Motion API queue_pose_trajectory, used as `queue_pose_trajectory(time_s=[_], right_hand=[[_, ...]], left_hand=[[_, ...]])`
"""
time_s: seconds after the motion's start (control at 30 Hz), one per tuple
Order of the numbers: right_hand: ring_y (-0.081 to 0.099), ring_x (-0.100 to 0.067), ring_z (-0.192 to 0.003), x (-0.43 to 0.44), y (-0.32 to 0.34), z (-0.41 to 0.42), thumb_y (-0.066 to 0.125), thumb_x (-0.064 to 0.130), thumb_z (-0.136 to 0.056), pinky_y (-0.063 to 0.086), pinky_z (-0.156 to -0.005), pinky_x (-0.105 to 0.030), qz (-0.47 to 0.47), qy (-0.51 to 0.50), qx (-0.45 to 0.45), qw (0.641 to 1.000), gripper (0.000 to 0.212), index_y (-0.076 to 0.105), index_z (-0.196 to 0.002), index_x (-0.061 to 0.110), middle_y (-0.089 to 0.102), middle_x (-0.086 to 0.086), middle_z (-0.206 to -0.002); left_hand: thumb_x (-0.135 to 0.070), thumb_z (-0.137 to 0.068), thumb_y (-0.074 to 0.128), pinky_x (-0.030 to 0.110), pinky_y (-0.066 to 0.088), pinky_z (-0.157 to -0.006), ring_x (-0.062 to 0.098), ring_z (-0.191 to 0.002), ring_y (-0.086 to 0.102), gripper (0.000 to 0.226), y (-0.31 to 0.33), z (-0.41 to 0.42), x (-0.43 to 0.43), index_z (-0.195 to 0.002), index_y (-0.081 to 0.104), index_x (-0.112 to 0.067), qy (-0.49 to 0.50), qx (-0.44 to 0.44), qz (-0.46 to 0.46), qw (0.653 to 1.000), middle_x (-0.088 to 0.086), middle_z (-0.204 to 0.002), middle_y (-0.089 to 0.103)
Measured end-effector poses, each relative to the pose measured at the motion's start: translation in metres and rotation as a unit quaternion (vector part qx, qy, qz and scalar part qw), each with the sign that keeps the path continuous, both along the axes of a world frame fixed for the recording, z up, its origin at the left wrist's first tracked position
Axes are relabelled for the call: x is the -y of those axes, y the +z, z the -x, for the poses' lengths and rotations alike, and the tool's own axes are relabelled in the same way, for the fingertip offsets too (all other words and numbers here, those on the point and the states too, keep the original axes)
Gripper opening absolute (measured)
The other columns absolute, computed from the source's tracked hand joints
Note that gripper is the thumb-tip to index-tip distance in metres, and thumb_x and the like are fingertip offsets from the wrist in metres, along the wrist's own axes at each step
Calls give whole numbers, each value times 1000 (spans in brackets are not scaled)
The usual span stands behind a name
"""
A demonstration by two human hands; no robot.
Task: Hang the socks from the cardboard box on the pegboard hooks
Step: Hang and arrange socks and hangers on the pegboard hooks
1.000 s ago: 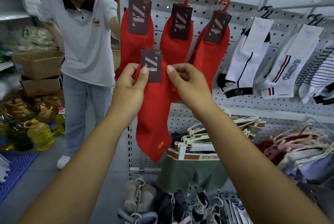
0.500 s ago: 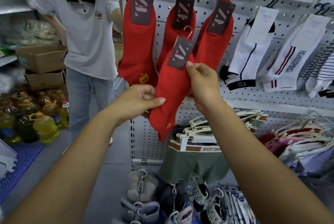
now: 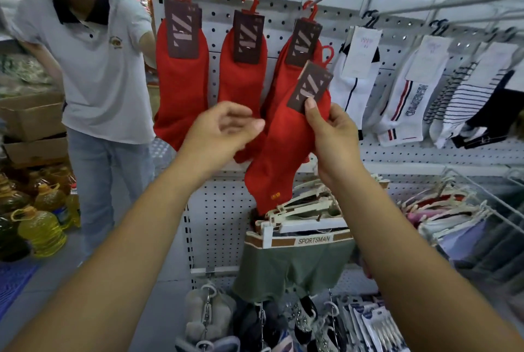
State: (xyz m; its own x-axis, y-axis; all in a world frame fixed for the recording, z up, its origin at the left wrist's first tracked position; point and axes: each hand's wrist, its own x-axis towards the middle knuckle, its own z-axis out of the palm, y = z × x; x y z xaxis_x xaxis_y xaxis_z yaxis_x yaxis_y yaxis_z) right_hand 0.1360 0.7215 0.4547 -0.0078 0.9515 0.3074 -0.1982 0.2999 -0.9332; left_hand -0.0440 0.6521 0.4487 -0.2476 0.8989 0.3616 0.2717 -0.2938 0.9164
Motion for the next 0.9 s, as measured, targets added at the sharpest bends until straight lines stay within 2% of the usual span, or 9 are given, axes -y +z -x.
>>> queue_pose_trajectory(time_s=[0.03,0.13,0.23,0.3,0.4,0.5,0.63,0.77,0.9], right_hand=[[59,-24,-86,-5,7,-7,69,31,-95,55,-83,-51,-6,-15,2,1000,37,63,-106,-4,63,-35,-116],[72,-15,-83,-18,32,-21,69,29,-95,61,-70,-34,-26,-35,22,999,15,69,-99,14,76,-8,-96],[73,-21,-91,-27,54,-25,70,28,-94,62,-82,-41,-47,-42,56,996,24,70,-105,7,75,-15,-103],[73,-29,-98,-31,68,-25,70,26,-94,60,-88,-45,-57,-38,64,996,30,69,-110,1,74,-19,-106],[72,-32,-102,-39,83,-21,71,22,-94,59,-90,-47,-66,-35,79,994,27,69,-109,-1,74,-20,-106],[73,-31,-98,-43,88,-18,72,19,-93,60,-87,-45,-71,-27,106,991,22,71,-105,1,75,-18,-103],[73,-30,-98,-46,85,-18,71,19,-93,61,-86,-44,-63,-10,130,989,22,71,-106,1,75,-17,-103],[73,-27,-97,-49,85,-19,72,22,-93,62,-82,-39,-55,-21,147,987,15,72,-101,9,76,-13,-103],[74,-21,-94,-51,87,-19,72,23,-93,62,-82,-35,-51,-22,151,987,14,72,-103,13,76,-7,-102]], left_hand=[[-29,-87,80,23,59,-83,3,-94,72,35,11,-6,-7,-116,66,-18,41,18,-50,998,-7,-101,76],[-33,-84,80,16,51,-91,2,-108,64,50,47,-19,-30,-125,57,-17,148,15,-159,976,-5,-123,66],[-33,-85,76,29,50,-102,4,-117,58,54,72,-32,-51,-131,55,-16,171,-9,-202,964,-2,-131,60],[-34,-86,73,30,49,-103,6,-118,57,52,80,-40,-59,-132,55,-18,170,-22,-222,960,-1,-131,60],[-36,-89,69,28,47,-103,3,-120,56,45,84,-48,-66,-131,59,-24,163,-47,-231,958,-7,-131,62],[-35,-91,68,31,48,-101,-3,-107,58,31,81,-55,-68,-119,67,-21,149,-72,-223,961,-10,-119,67],[-28,-90,72,35,47,-103,9,-118,56,41,71,-58,-67,-125,58,-12,185,-28,-243,952,-1,-126,58],[-23,-90,71,29,41,-108,10,-125,49,56,77,-49,-65,-138,46,-7,202,-9,-251,947,7,-138,50],[-24,-93,69,20,39,-107,10,-128,49,56,89,-43,-67,-141,46,-8,195,-45,-268,942,4,-138,54]])
